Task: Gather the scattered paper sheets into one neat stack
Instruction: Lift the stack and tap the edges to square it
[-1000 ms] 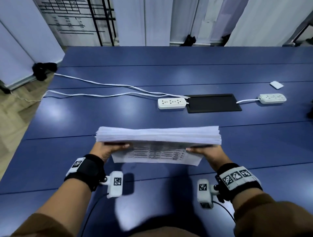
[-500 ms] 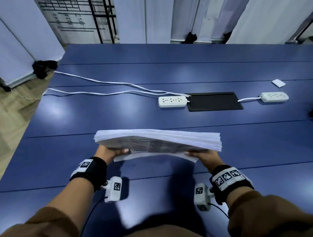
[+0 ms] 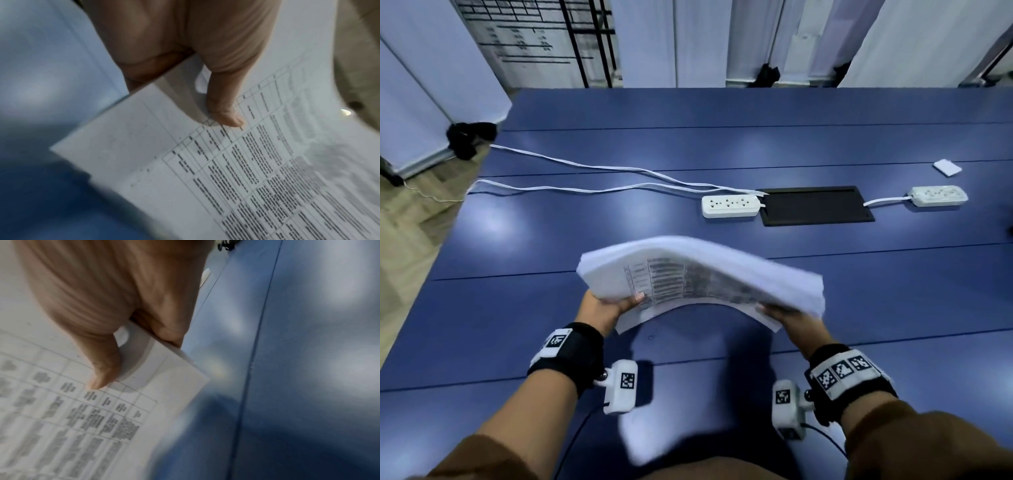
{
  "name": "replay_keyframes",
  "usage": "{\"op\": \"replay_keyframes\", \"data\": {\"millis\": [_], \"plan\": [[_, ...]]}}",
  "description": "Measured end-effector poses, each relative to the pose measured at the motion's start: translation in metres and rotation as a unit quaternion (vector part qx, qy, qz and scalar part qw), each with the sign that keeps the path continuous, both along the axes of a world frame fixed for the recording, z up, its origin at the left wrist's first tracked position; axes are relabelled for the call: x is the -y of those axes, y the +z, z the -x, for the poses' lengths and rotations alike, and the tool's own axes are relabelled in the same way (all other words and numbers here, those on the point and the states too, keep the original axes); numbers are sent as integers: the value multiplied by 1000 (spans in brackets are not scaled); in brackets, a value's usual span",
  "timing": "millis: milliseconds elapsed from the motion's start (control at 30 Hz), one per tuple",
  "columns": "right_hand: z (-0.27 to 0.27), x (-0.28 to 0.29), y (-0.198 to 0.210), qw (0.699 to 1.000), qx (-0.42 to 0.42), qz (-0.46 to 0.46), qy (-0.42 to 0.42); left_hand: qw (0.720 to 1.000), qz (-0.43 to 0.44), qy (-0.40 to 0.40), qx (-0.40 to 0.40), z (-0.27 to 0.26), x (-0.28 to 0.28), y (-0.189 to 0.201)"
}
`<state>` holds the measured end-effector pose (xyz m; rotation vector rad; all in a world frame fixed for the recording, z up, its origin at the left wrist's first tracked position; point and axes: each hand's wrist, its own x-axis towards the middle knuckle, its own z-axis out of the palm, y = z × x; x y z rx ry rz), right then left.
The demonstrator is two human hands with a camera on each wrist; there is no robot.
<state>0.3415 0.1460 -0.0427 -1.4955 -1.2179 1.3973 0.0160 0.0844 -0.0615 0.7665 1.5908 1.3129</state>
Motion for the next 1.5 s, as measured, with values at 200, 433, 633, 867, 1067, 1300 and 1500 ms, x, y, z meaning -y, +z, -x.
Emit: {"op": "replay_keyframes", "data": {"millis": [200, 433, 633, 867, 1067, 1300, 1500], "plan": [[0, 0, 32, 997, -68, -37, 10, 997, -73, -15, 27, 12, 0, 25], [1, 2, 59, 987, -68, -144, -10, 994, -89, -29, 59, 7, -1, 42], [9, 12, 63, 934, 85, -347, 2, 991, -110, -41, 63, 5, 1, 46], [9, 15, 62, 915, 145, -376, -11, 993, -85, -44, 64, 10, 3, 42], [8, 21, 58, 908, 172, -383, -3, 994, -83, -38, 64, 6, 3, 41], [12, 21, 61, 900, 192, -390, -18, 993, -91, -40, 66, 7, 2, 44], [10, 23, 59, 901, 199, -385, -15, 994, -80, -39, 64, 4, 5, 39]]}}
